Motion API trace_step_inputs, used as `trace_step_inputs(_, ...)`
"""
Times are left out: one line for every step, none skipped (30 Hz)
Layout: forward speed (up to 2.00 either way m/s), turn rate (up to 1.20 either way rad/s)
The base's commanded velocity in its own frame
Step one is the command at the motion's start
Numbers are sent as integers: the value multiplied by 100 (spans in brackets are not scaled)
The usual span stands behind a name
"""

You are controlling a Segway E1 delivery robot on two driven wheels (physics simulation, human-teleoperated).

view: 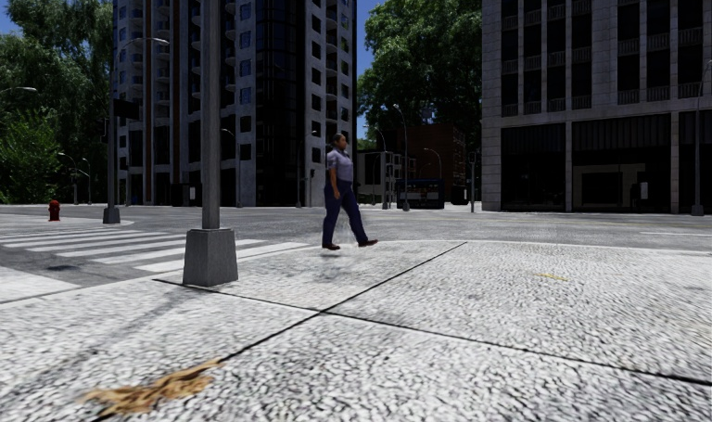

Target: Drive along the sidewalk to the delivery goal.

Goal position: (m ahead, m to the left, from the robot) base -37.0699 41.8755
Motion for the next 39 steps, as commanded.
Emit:
trace_step_inputs(0,0)
trace_step_inputs(0,0)
trace_step_inputs(0,0)
trace_step_inputs(0,0)
trace_step_inputs(0,0)
trace_step_inputs(0,0)
trace_step_inputs(0,0)
trace_step_inputs(0,0)
trace_step_inputs(27,0)
trace_step_inputs(55,0)
trace_step_inputs(63,0)
trace_step_inputs(65,0)
trace_step_inputs(65,0)
trace_step_inputs(65,0)
trace_step_inputs(65,0)
trace_step_inputs(65,0)
trace_step_inputs(65,0)
trace_step_inputs(65,0)
trace_step_inputs(65,0)
trace_step_inputs(65,0)
trace_step_inputs(65,0)
trace_step_inputs(65,0)
trace_step_inputs(65,0)
trace_step_inputs(65,0)
trace_step_inputs(65,0)
trace_step_inputs(65,0)
trace_step_inputs(70,0)
trace_step_inputs(77,0)
trace_step_inputs(79,0)
trace_step_inputs(81,0)
trace_step_inputs(81,0)
trace_step_inputs(87,0)
trace_step_inputs(160,0)
trace_step_inputs(200,0)
trace_step_inputs(200,0)
trace_step_inputs(200,0)
trace_step_inputs(200,0)
trace_step_inputs(200,0)
trace_step_inputs(200,0)
